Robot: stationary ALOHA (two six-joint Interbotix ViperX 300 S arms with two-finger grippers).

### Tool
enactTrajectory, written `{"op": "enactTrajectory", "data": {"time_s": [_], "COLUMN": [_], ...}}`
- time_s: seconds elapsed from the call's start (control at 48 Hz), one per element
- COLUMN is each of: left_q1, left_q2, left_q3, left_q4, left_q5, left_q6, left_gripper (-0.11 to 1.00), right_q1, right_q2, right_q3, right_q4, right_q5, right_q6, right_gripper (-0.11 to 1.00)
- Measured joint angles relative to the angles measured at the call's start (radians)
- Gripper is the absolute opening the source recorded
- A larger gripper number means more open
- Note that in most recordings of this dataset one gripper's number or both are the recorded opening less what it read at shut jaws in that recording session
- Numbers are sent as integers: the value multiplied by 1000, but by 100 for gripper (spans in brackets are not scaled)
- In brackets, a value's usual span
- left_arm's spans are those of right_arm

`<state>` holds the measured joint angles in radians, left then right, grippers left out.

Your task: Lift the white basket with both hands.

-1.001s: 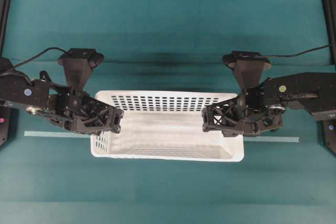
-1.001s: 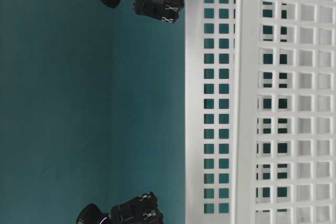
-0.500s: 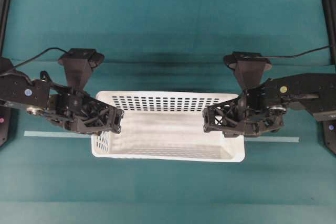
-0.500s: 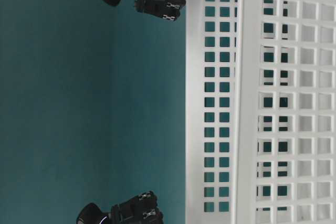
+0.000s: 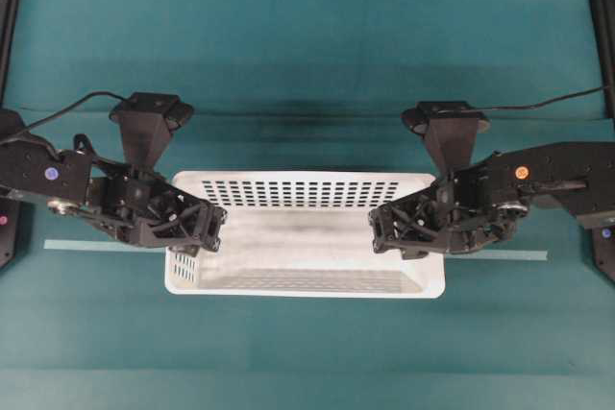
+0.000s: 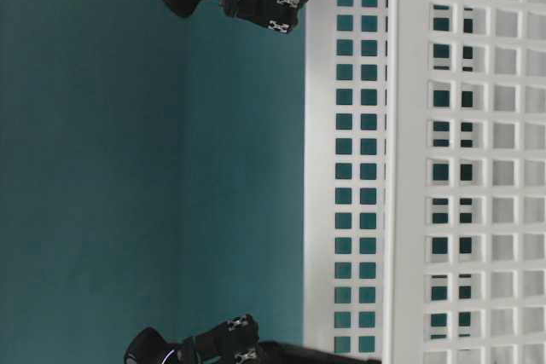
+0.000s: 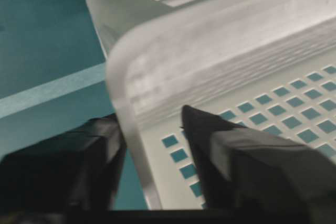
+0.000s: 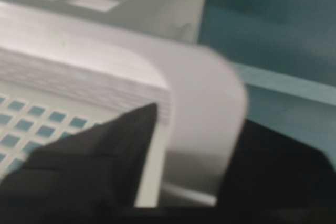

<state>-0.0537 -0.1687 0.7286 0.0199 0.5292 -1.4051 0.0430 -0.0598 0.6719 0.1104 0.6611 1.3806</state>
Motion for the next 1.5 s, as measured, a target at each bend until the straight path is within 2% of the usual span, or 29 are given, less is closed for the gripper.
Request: {"op": "enactTrajectory", "data": {"time_s": [0.125,0.229,0.459,0.73,1.001,1.126,1.272,1.501], "left_q1": [3,2,3,2,3,3,3,3], "left_q2": [2,2,2,-29,-160,-247,-354,-512], "left_q3": [0,2,2,3,8,23,46,89], "left_q4": [2,2,2,0,2,0,2,2], "left_q5": [-3,-6,-15,-8,46,49,49,46], "left_q6": [6,9,15,17,17,15,18,109], "left_gripper": [81,81,82,85,86,86,86,86], "right_q1": [5,3,-18,-23,-43,-44,-40,-38], "right_q2": [0,0,0,-64,-195,-272,-353,-426], "right_q3": [3,5,-3,-12,-26,-26,-11,49], "right_q4": [0,-15,-61,-64,-71,-107,-140,-147], "right_q5": [17,52,87,163,206,175,84,-49], "right_q6": [0,0,-2,2,-12,-52,-124,-236], "right_gripper": [87,96,96,96,96,96,96,96]}}
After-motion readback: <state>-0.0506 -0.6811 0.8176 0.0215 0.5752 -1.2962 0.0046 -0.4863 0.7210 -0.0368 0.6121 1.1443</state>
